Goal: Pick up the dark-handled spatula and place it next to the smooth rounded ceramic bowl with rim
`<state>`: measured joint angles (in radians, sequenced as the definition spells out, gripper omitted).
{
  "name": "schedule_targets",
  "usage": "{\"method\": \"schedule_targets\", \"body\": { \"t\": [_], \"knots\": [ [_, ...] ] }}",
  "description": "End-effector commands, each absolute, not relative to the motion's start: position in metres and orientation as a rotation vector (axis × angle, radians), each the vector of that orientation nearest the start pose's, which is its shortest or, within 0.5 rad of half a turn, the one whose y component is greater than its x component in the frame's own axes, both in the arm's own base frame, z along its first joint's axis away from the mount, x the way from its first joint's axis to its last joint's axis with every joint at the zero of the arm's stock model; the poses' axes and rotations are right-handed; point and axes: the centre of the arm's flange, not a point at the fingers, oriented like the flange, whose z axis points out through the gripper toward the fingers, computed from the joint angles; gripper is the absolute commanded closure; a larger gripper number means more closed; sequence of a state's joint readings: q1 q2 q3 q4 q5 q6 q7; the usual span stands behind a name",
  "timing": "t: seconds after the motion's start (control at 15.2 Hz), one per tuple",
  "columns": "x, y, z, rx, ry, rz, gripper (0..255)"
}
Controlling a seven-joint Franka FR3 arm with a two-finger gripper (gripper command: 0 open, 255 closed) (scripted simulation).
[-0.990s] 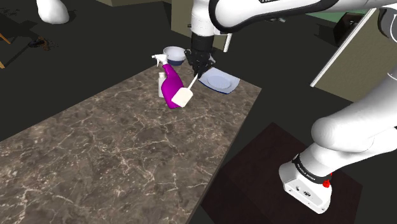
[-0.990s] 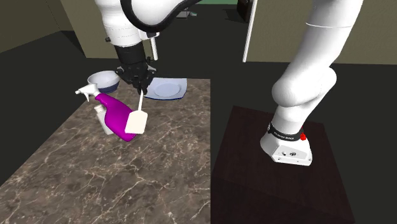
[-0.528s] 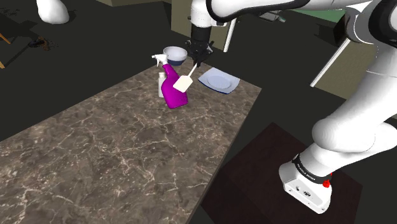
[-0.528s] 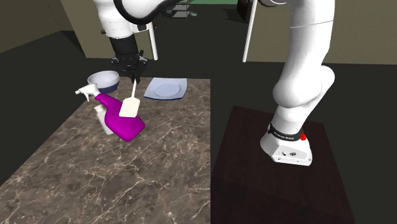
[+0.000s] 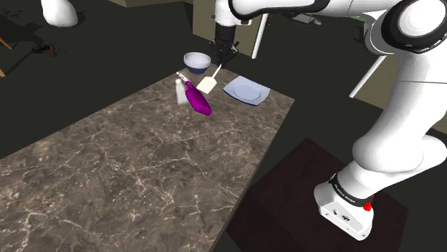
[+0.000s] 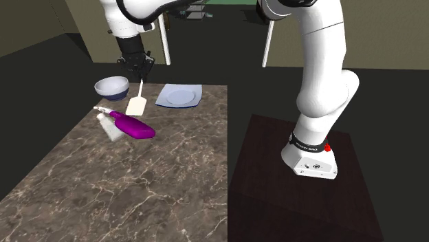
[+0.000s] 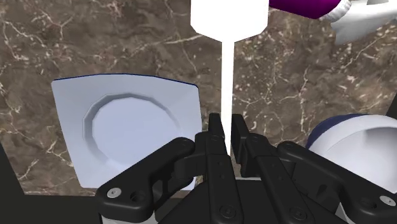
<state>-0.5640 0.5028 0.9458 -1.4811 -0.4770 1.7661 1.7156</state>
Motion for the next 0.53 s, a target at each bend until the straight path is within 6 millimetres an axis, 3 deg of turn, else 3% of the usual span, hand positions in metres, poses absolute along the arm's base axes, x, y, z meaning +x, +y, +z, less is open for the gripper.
{"method": "schedule_targets", "body": {
  "t": [0.0, 0.46],
  "knots": [
    [0.657, 0.105, 0.465, -2.535, 1.920, -0.085, 255],
    [0.657, 0.105, 0.428, -2.535, 1.920, -0.085, 255]
  ]
}}
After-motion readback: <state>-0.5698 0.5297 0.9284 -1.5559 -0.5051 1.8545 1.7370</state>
